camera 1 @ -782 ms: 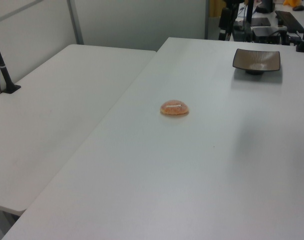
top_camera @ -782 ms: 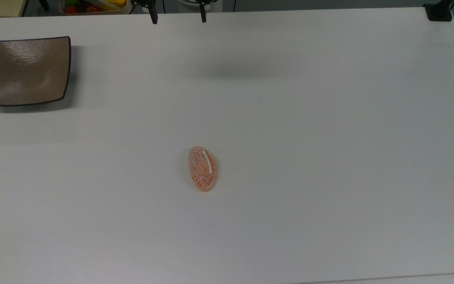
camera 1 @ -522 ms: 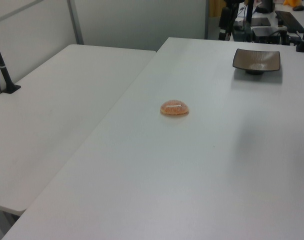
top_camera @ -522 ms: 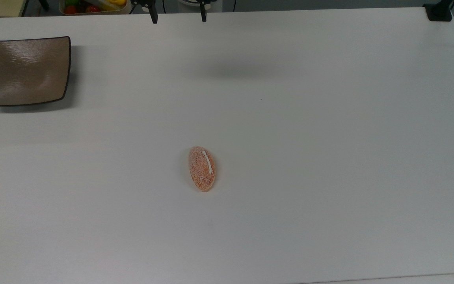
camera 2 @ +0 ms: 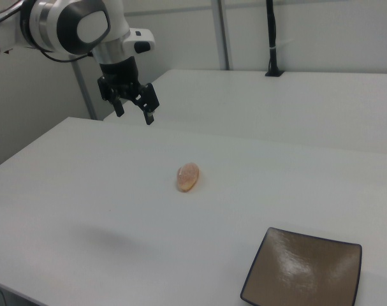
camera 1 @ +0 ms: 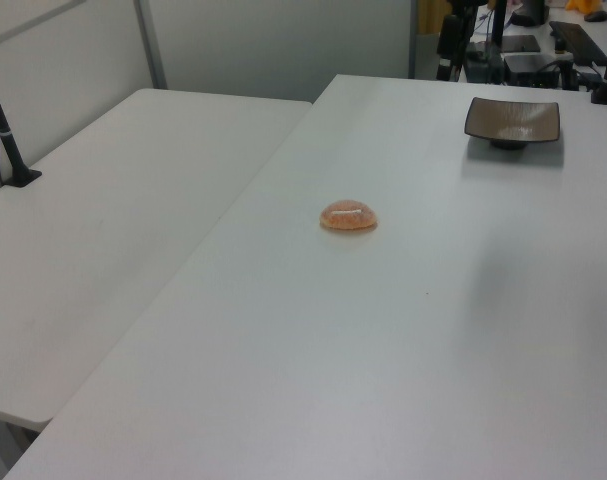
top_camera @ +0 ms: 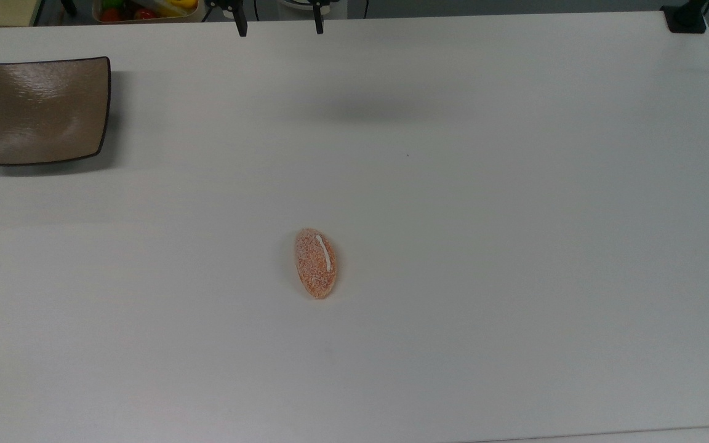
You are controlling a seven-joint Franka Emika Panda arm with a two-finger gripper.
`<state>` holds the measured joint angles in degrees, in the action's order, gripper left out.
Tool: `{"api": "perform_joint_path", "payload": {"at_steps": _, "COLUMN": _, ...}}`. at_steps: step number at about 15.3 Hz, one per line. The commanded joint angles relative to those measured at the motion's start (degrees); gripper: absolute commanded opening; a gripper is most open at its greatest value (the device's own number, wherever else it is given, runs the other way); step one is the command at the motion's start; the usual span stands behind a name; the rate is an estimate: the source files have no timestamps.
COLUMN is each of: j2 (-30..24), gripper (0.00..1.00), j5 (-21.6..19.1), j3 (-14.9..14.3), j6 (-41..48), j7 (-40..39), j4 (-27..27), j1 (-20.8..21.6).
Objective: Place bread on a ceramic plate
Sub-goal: 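Move the open gripper over the orange bread roll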
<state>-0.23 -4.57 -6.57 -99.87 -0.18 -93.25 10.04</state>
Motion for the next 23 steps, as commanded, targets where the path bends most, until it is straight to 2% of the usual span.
{"api": "perform_joint_path", "payload": {"at_steps": 1, "j2": 1.02, "gripper": 1.00, "j5": -0.79, "j3": -0.28, "j6": -1.47, "j7": -0.08, "j4": -0.53, "j1": 0.86}}
{"api": "perform_joint_path", "payload": {"at_steps": 5, "j2": 2.95, "gripper": 1.00, "j5": -0.88, "j3": 0.07, "j6": -4.53, "j7": -0.17, "j4": -0.36, "j1": 0.86}}
{"api": "perform_joint_path", "payload": {"at_steps": 14, "j2": 13.76, "gripper": 1.00, "j5": -0.53, "j3": 0.07, "j6": -24.31, "j7": -0.08, "j4": 0.61, "j1": 1.48}}
{"api": "perform_joint_path", "payload": {"at_steps": 18, "j2": 19.47, "gripper": 1.00, "j5": -0.35, "j3": 0.07, "j6": -25.81, "j7": -0.69, "j4": 4.46, "j1": 1.48}}
{"api": "perform_joint_path", "payload": {"at_steps": 21, "j2": 23.42, "gripper": 1.00, "j5": 0.00, "j3": 0.07, "j6": -27.30, "j7": -1.22, "j4": 5.27, "j1": 1.91}}
{"api": "perform_joint_path", "payload": {"at_steps": 23, "j2": 26.06, "gripper": 1.00, "j5": 1.66, "j3": 0.07, "j6": -28.54, "j7": -1.40, "j4": 6.67, "j1": 2.96}}
